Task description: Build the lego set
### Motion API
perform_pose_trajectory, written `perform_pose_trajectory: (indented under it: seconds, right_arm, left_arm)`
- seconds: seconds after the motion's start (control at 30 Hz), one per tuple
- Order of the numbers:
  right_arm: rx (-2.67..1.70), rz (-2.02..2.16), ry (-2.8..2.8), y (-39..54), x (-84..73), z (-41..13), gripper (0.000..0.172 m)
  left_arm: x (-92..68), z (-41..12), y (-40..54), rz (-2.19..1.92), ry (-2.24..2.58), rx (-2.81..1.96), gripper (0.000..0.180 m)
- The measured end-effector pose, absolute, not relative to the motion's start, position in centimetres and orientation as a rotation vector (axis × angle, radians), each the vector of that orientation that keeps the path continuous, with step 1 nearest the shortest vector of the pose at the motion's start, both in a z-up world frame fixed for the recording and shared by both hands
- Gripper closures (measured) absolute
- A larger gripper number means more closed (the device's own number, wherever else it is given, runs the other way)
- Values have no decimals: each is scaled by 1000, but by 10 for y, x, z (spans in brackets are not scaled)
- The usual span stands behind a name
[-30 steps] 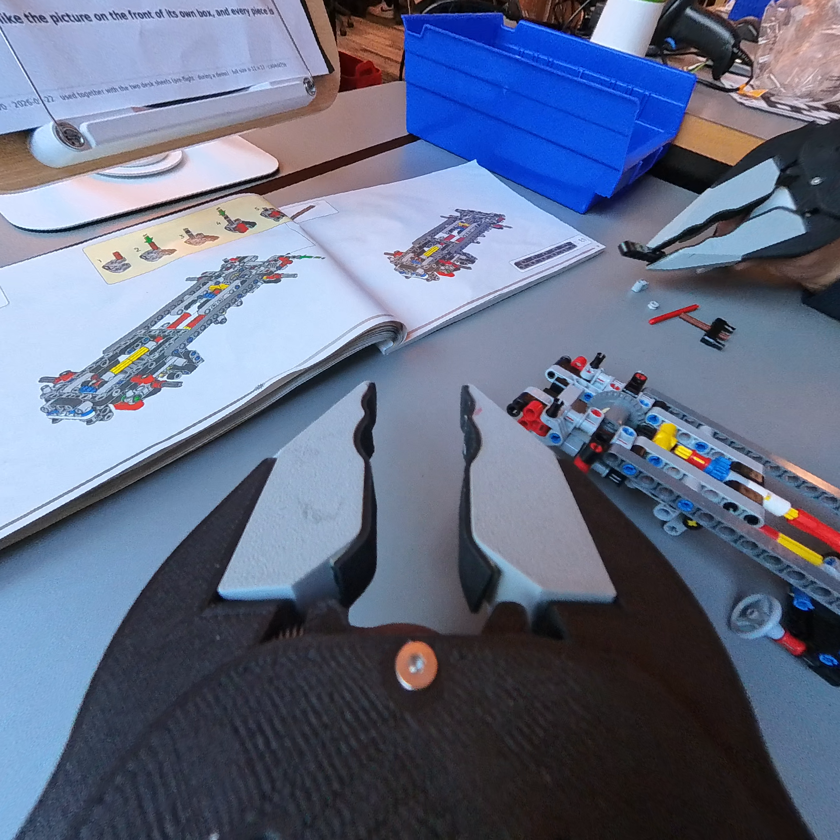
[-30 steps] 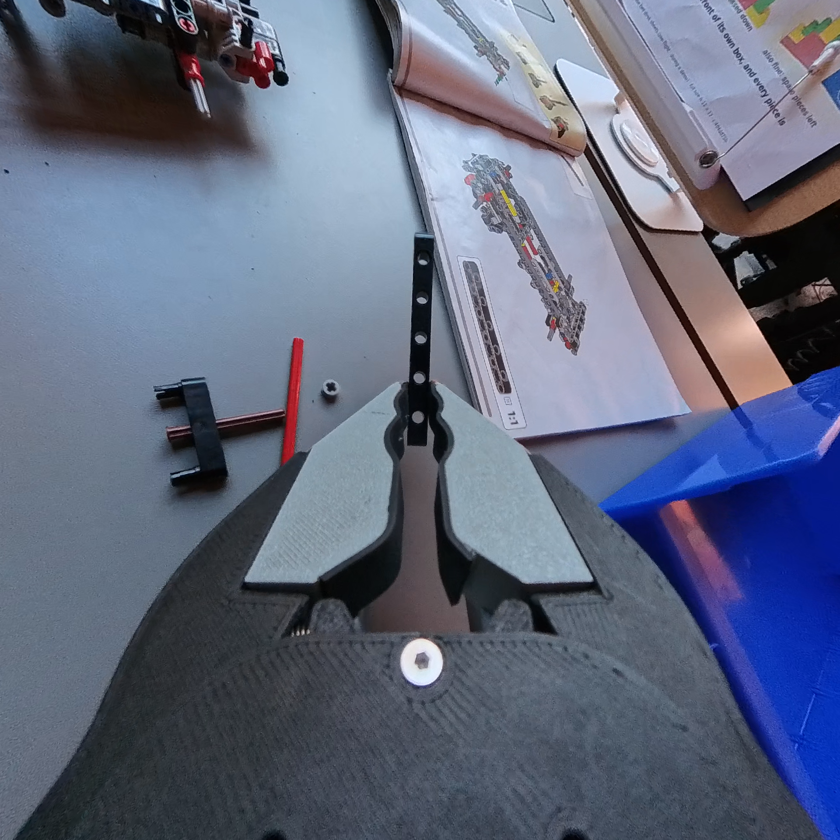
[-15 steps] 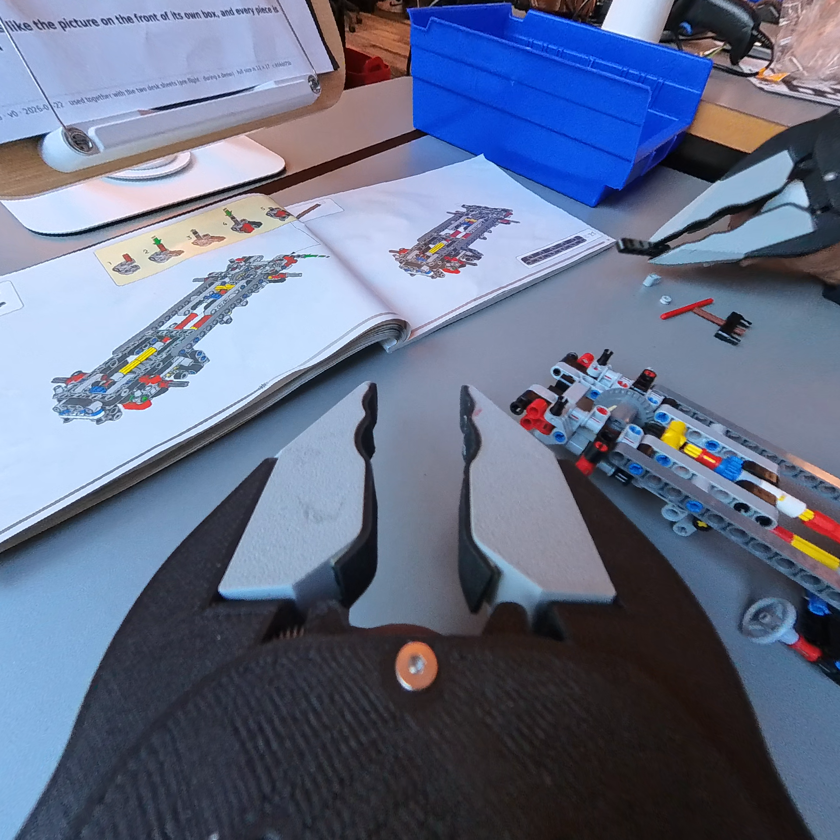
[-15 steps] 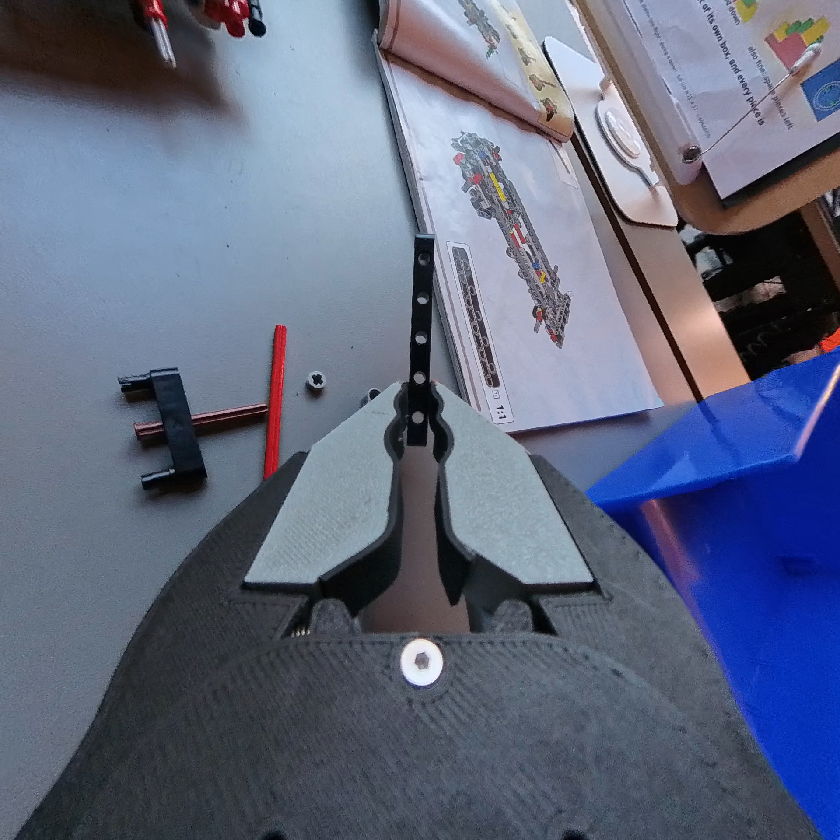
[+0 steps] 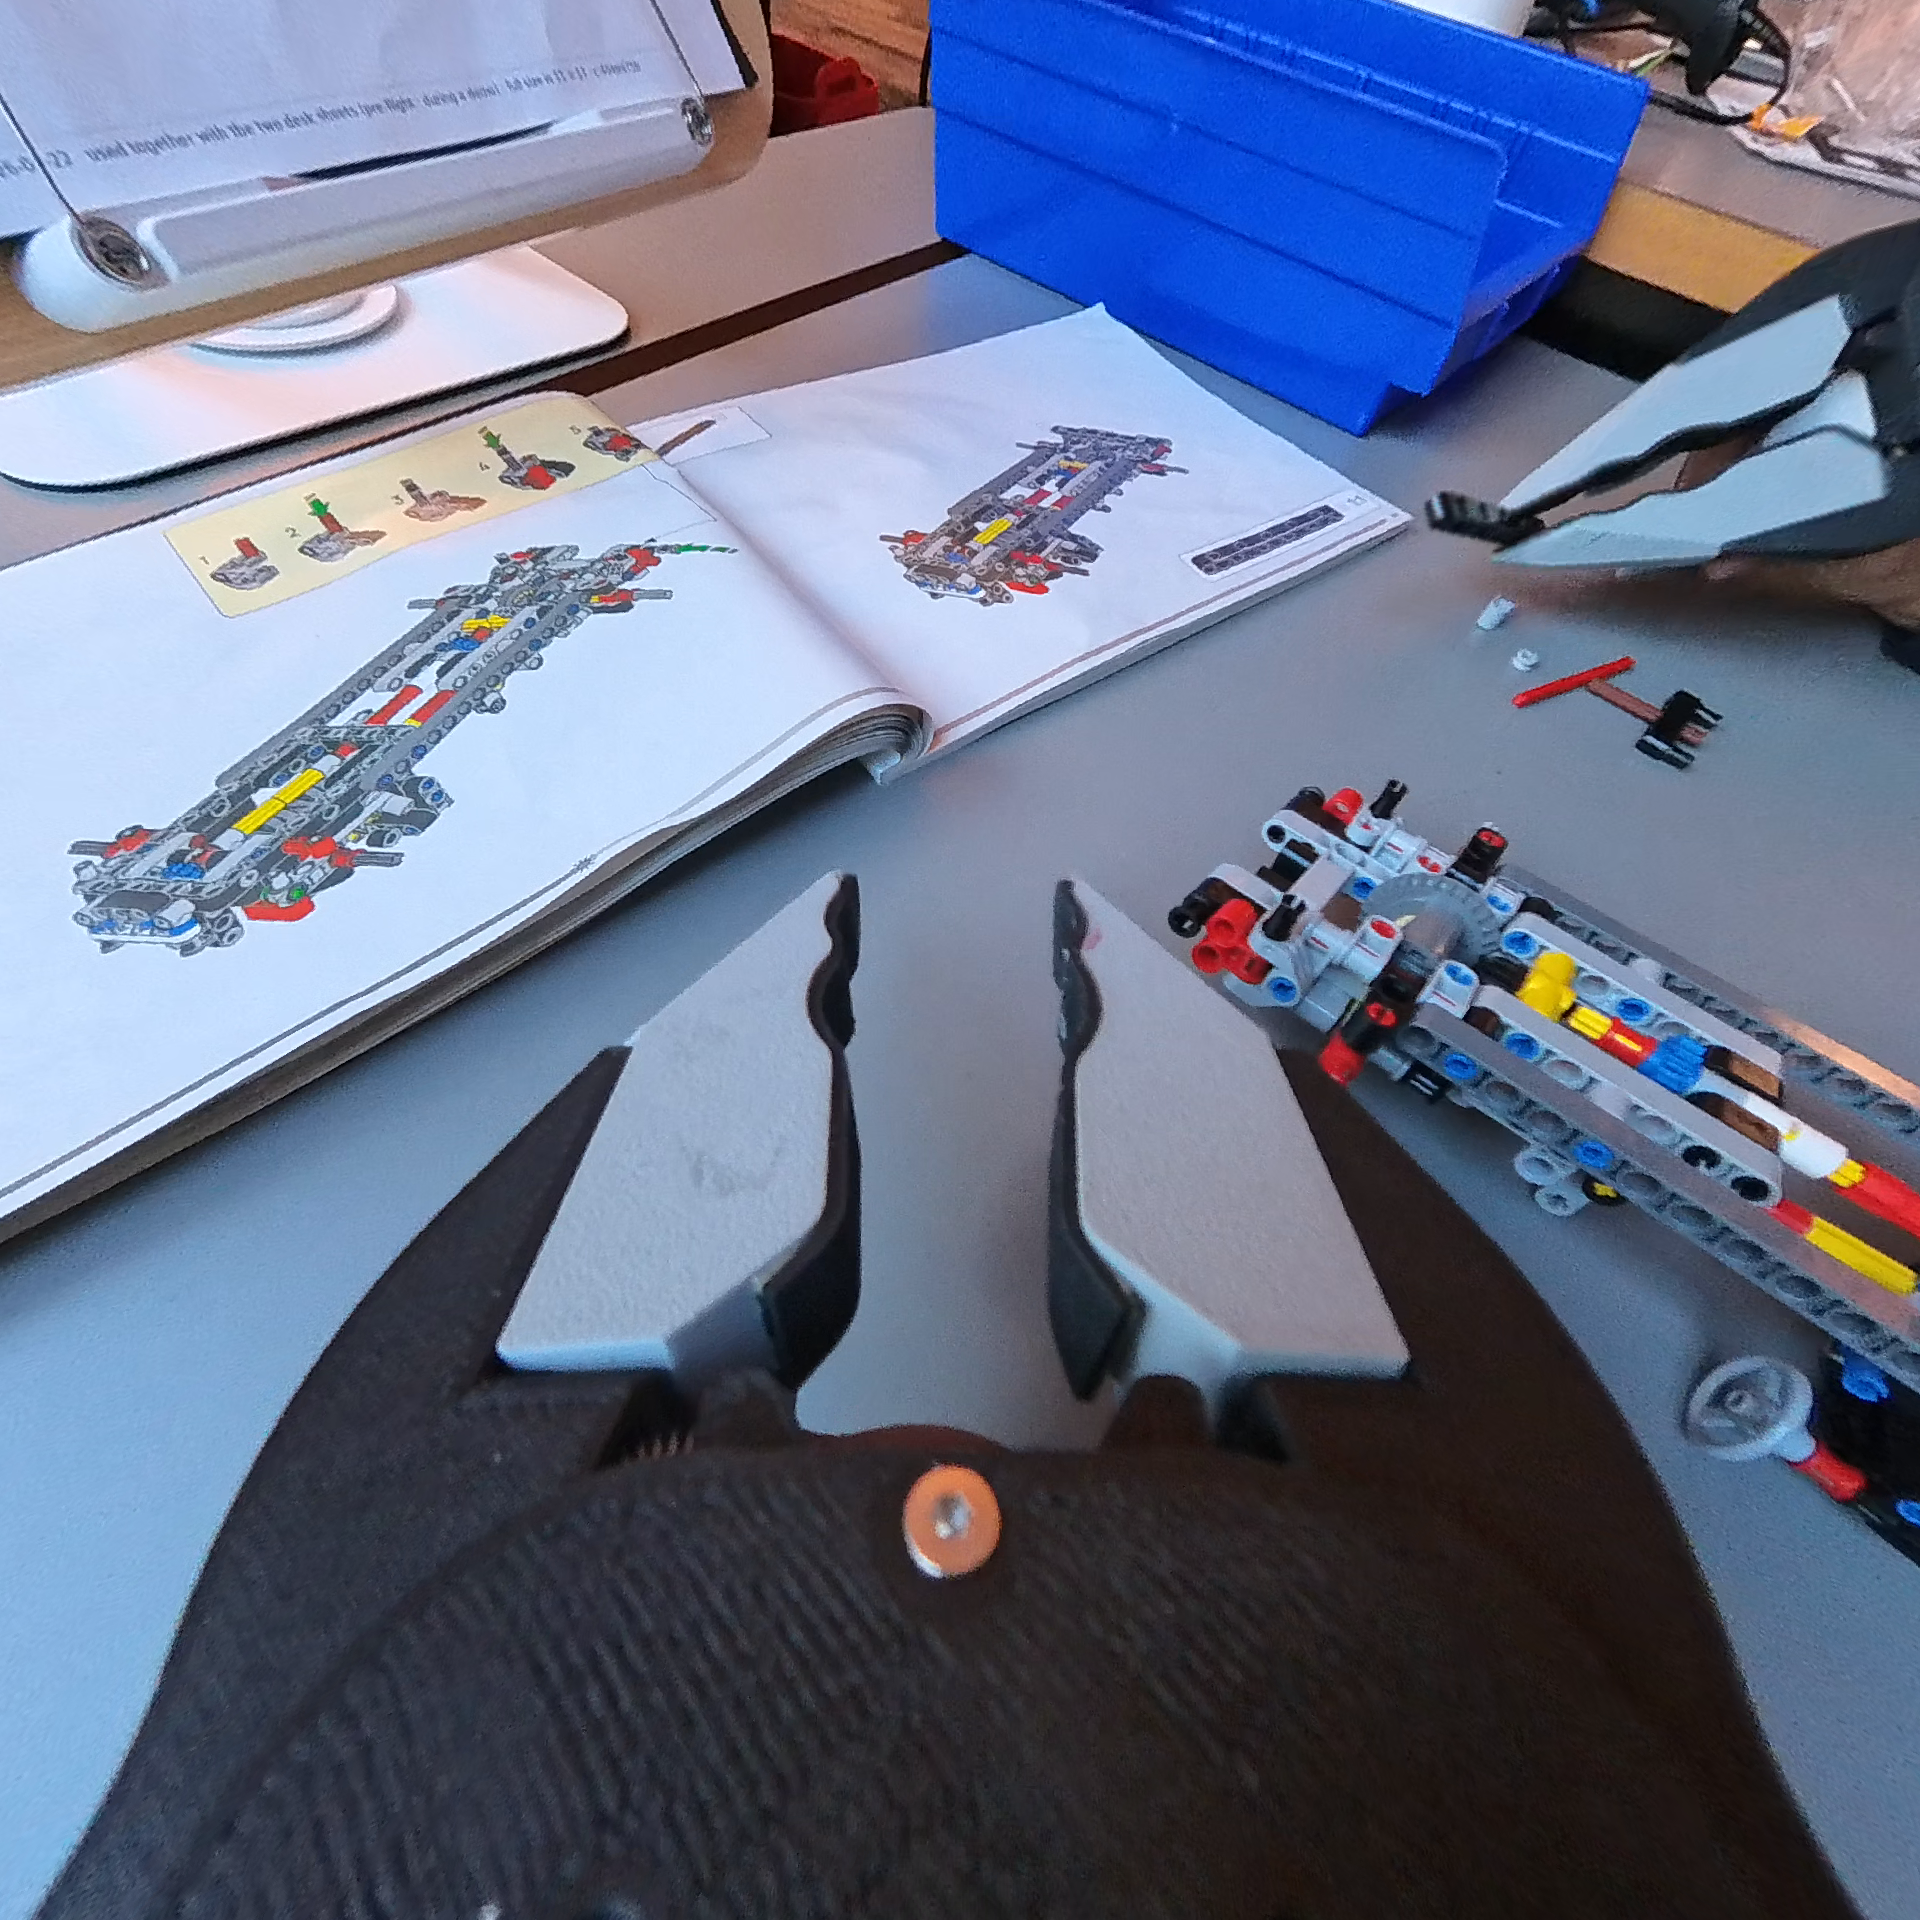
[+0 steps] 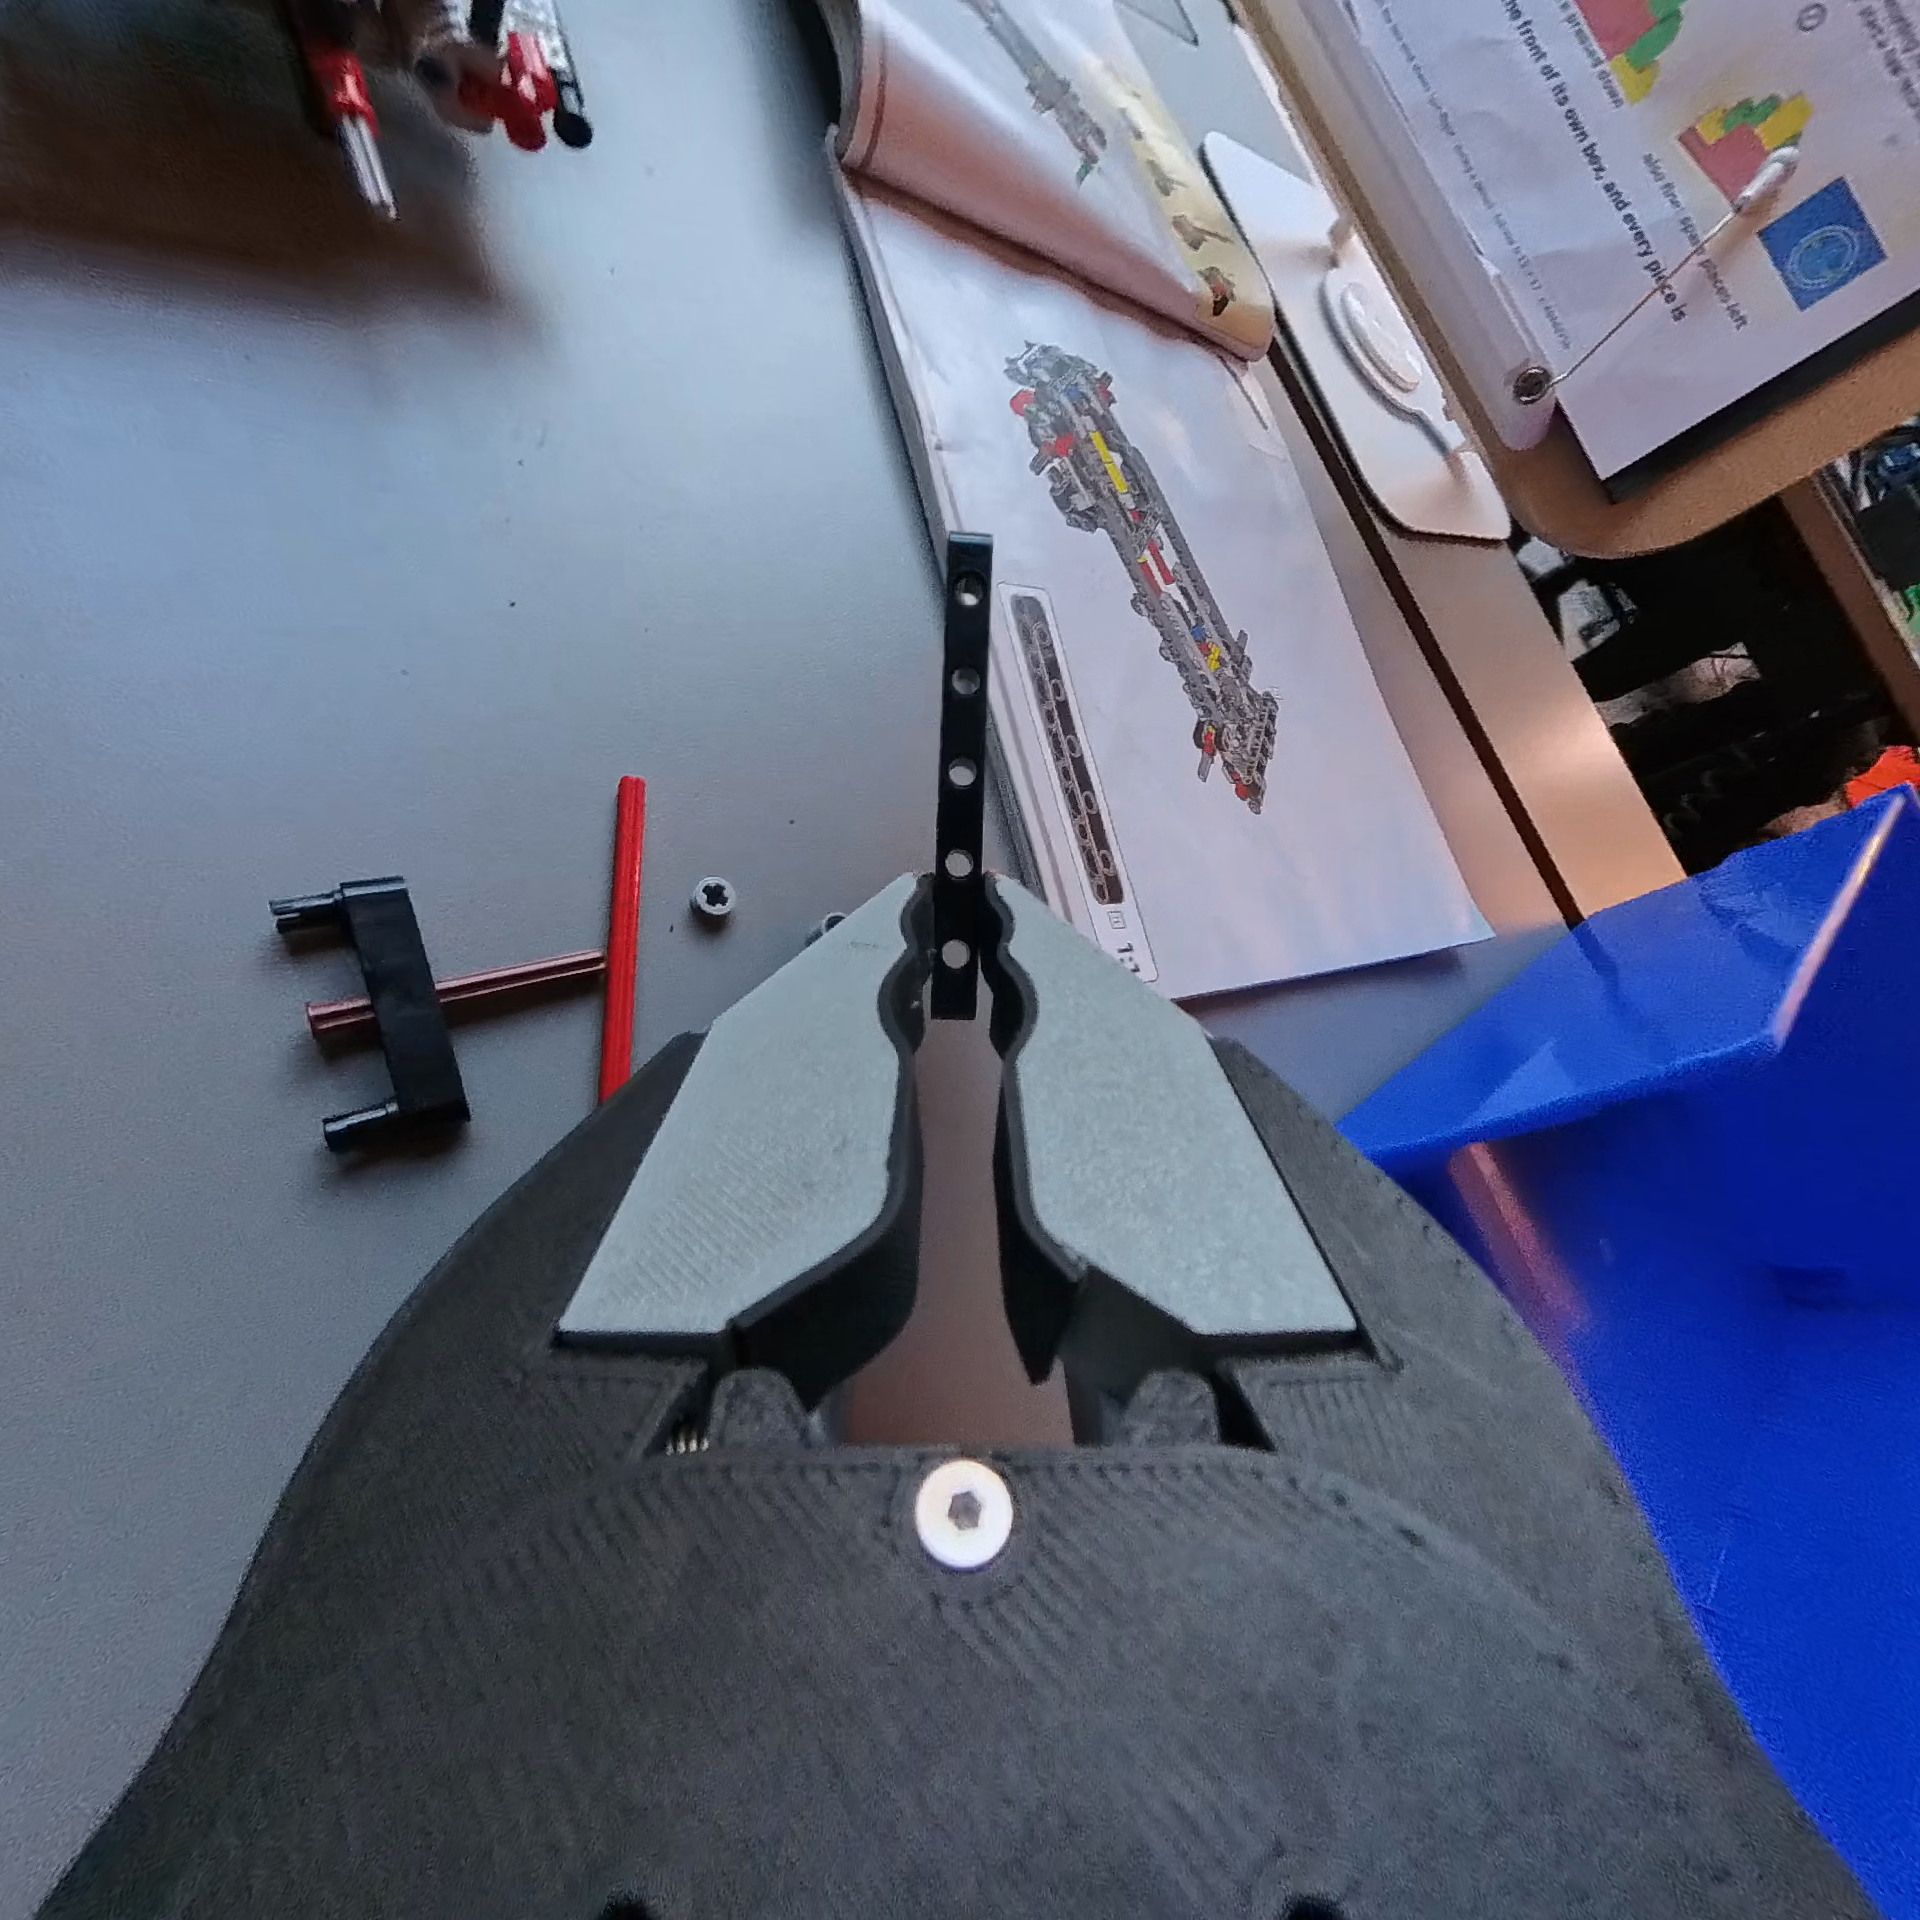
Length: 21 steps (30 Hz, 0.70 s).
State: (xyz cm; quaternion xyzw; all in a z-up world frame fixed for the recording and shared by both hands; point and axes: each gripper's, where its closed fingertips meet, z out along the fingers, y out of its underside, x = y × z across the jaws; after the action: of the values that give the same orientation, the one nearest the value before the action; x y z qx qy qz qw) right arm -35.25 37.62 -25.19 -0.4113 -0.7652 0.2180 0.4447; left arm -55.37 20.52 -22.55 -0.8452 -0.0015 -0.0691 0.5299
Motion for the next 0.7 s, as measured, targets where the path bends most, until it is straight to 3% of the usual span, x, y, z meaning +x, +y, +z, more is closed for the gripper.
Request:
perform_pose_trajectory:
  seconds: [0.4, 0.7]
  right_arm:
    - [-1283, 1033, -1517, 418, -340, -204, 167]
    - [-1278, 1089, -1435, 422, -336, -192, 167]
  left_arm:
    - [-551, -226, 205, -171, 8, -2024, 146]
    - [-551, -226, 205, -178, 9, -2023, 146]
